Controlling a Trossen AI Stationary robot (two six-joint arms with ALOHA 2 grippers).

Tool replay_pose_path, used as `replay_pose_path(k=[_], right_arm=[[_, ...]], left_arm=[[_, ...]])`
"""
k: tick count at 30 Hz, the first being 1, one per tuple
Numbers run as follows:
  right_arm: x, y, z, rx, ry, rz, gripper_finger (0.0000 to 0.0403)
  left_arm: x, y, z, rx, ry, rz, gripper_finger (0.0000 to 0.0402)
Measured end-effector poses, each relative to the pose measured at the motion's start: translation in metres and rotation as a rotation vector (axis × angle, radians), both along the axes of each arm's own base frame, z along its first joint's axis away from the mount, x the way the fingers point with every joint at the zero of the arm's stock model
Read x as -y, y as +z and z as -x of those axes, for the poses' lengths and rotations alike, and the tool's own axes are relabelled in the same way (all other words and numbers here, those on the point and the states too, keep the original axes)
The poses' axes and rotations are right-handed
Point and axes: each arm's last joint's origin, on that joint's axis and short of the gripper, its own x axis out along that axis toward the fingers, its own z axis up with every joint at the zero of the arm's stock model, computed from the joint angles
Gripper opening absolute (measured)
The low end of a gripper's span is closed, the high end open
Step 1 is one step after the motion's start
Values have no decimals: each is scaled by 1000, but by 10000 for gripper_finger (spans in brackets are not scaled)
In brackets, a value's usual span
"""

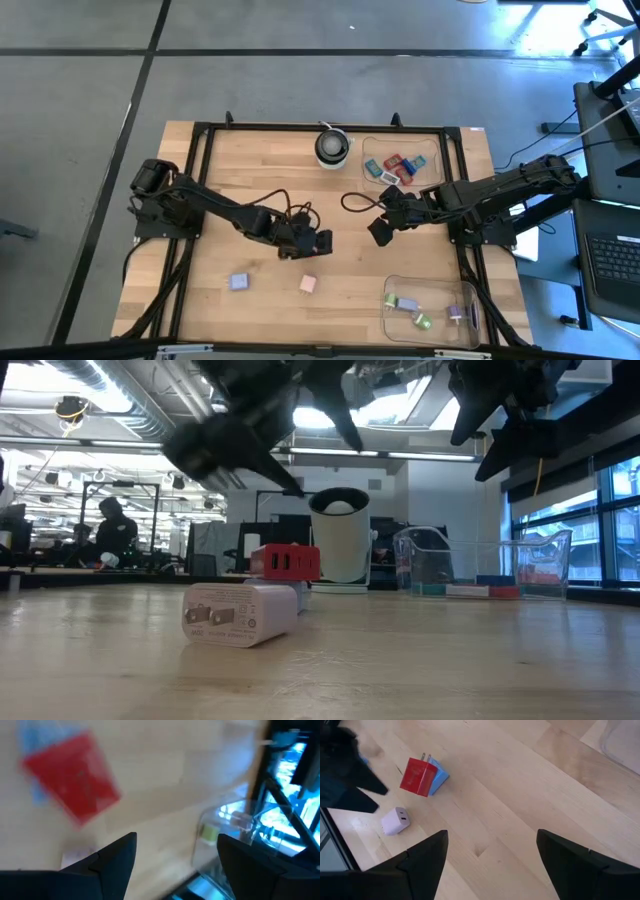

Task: Pick & Place Office items
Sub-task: Put the red charger adapter into the bottom transparent bin

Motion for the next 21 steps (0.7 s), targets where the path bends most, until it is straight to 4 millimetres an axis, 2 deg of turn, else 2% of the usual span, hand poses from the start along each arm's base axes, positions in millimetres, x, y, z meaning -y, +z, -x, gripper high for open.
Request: replay_pose_path(k=[3,6,10,16,21], right_arm=[[0,0,0,0,0,0,306],[0,0,0,1,0,0,306],[0,0,-1,7,0,-2,306],[0,0,-1,9,0,-2,306],[0,0,-1,9,0,-2,306]], left_arm=[[-6,11,5,-9,4,101,272],[-14,18,9,-12,-9,86,272],[-24,17,13,-68,15,78,276],[-40,13,15,-169,21,238,295],[-43,8,13,-195,81,277,323]])
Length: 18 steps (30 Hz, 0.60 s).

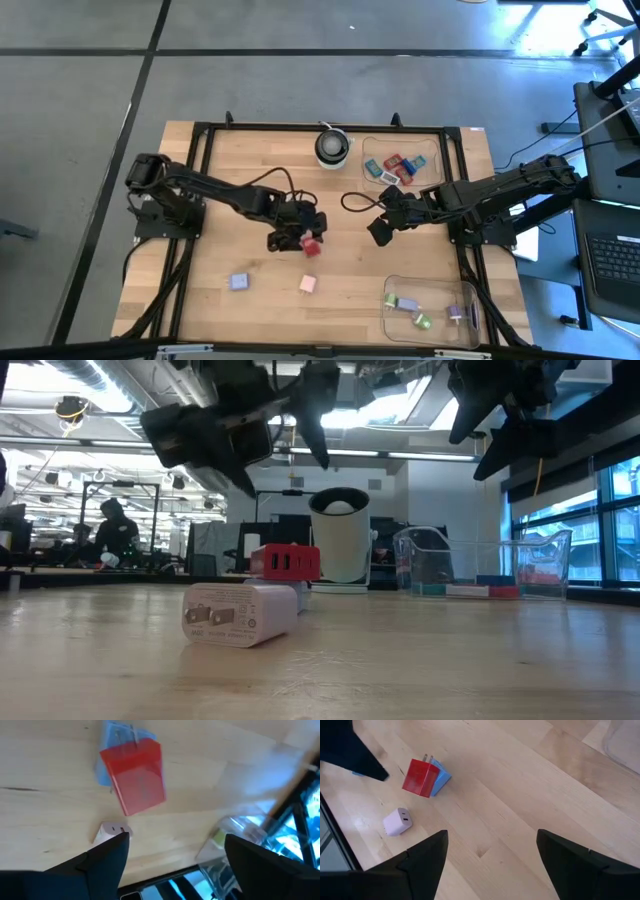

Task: Pick & Place Office items
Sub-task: Put the red charger adapter into the bottom transparent bin

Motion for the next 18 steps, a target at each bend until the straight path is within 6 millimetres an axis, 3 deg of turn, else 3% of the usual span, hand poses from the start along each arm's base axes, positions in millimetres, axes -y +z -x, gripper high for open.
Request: replay_pose_path(k=[7,18], right_arm=[[0,0,0,-1,0,0,306],[0,0,0,0,0,0,306]], left_arm=[[-1,-17,-7,-60,42,43,353],[-4,-22,-4,-128,91,51,354]])
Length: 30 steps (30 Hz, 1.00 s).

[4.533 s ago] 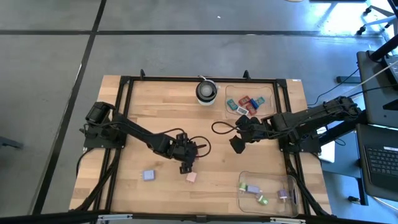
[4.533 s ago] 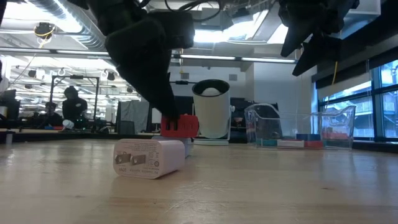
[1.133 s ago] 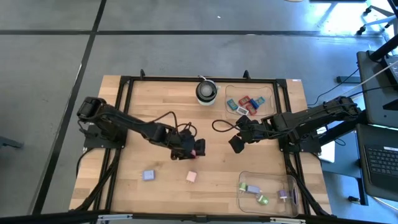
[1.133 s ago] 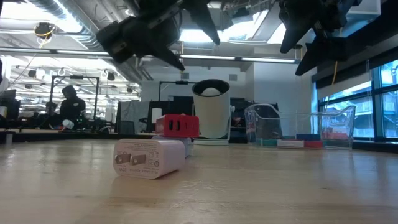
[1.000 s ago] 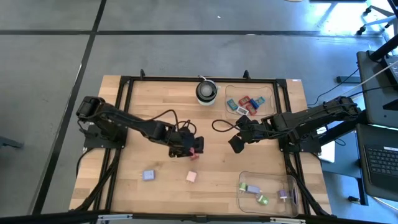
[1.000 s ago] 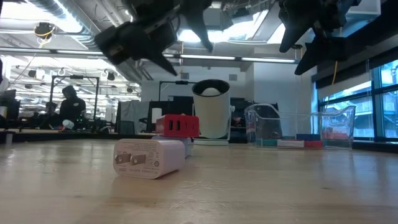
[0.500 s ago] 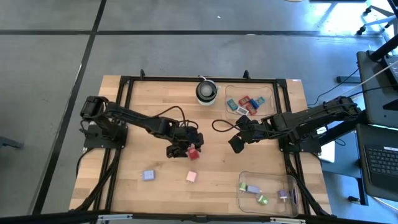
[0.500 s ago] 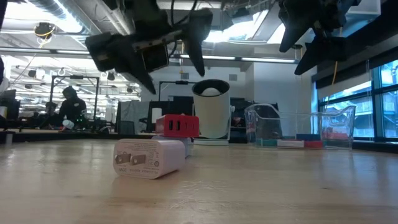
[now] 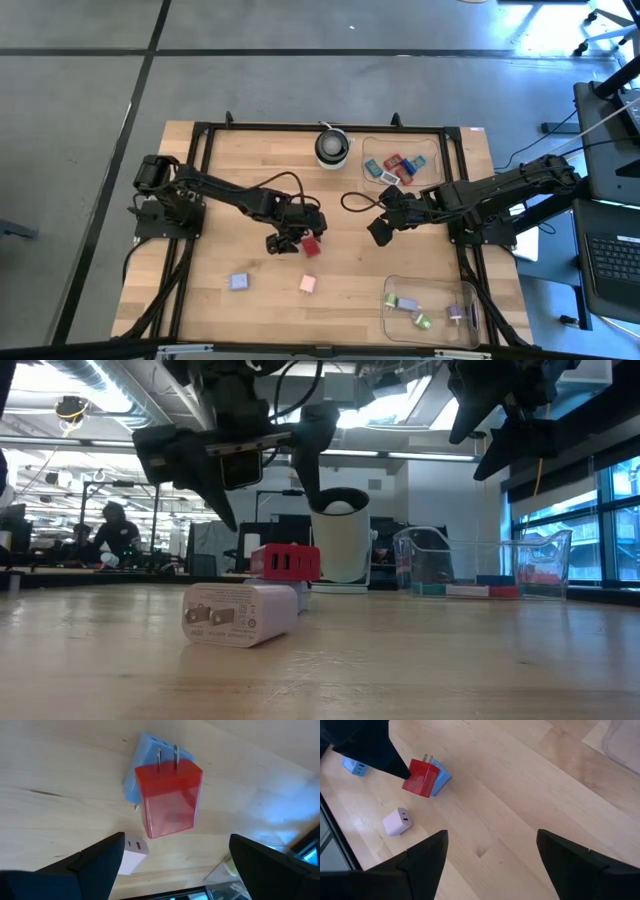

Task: Pick & Place Office items
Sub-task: Put the red charger adapter into the bottom transparent bin

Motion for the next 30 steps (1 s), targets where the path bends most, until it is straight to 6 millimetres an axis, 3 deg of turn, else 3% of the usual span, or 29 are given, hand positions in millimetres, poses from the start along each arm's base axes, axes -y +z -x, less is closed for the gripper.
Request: replay_pose_path(k=[19,30], right_arm=[[-1,2,-2,29,0,-8,306],[-1,2,-3,36,1,-11,306]], left_arm=[[-9,-41,-16,-96,19,93,355],[-11,-43,-17,-91,15,104,343]])
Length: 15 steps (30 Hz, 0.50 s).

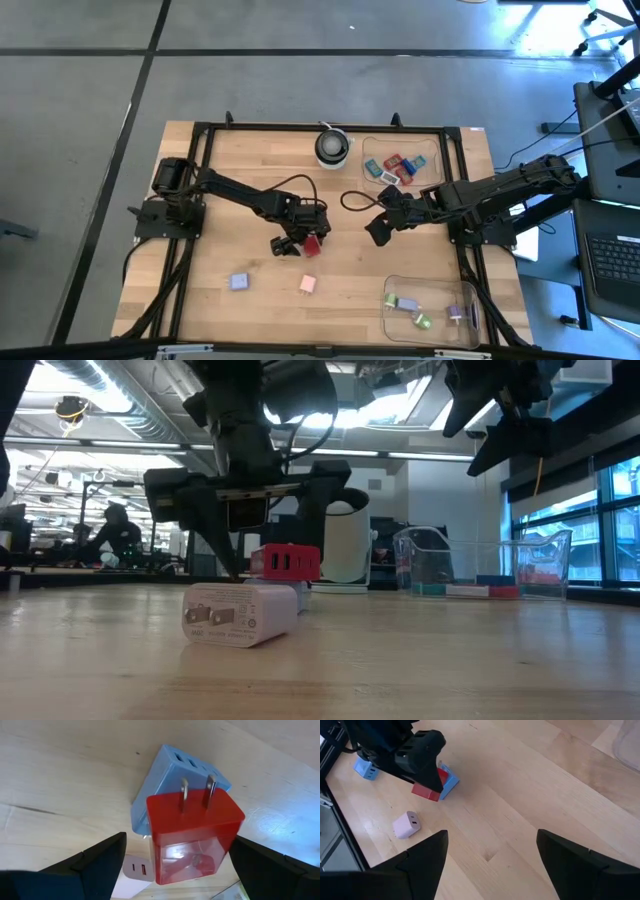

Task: Pick & Place Office items
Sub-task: Put the red charger adapter into the bottom transparent bin

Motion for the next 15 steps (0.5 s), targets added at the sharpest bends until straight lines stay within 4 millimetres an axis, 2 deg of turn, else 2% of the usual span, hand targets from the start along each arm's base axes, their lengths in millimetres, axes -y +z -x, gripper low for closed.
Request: replay_pose_path(k=[5,15], right_arm=[[0,0,0,2,0,0,306],[0,0,0,3,0,-1,306]], left_arm=[[0,0,-1,8,-1,1,308],[0,1,-2,19,-3,5,213]])
